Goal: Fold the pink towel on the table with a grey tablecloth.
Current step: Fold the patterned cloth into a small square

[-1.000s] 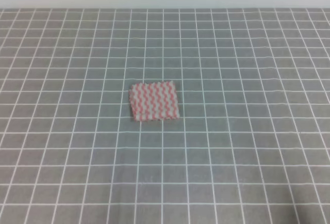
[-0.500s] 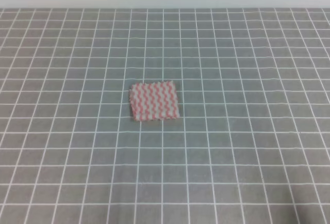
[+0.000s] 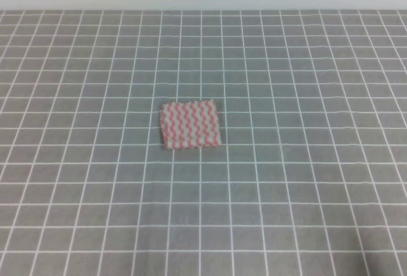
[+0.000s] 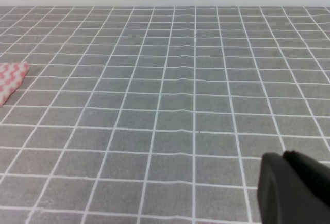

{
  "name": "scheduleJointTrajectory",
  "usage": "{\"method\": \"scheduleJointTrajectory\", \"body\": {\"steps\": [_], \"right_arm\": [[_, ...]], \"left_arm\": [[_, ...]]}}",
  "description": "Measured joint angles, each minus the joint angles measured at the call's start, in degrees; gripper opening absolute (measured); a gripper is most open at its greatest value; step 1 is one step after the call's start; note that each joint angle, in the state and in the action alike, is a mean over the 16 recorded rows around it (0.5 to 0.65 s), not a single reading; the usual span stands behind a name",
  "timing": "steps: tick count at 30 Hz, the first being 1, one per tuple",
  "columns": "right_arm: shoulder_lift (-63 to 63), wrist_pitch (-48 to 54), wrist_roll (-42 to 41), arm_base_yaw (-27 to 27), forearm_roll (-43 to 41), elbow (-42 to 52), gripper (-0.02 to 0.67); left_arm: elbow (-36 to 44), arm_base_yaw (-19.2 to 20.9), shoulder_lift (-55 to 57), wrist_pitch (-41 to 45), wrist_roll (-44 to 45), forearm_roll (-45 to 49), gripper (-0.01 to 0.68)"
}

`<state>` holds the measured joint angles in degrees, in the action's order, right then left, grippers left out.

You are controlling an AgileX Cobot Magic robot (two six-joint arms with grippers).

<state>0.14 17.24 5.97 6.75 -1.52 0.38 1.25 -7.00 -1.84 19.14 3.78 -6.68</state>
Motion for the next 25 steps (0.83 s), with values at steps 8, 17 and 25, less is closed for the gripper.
{"method": "scheduleJointTrajectory", "body": {"steps": [8,17,25], "right_arm": [[0.1,-0.06,-0.02,0.02,-0.04,0.18,-0.017],[0.0,-0.05,-0.01,0.0,0.0,0.0,-0.017],[-0.1,-0.03,-0.01,-0.02,0.04,-0.18,-0.017]], "left_arm": [[-0.07,0.01,0.08,0.06,-0.01,-0.01,-0.002],[-0.21,0.03,0.23,0.18,-0.02,-0.02,-0.002],[-0.24,0.03,0.26,0.2,-0.02,-0.02,-0.002]]}}
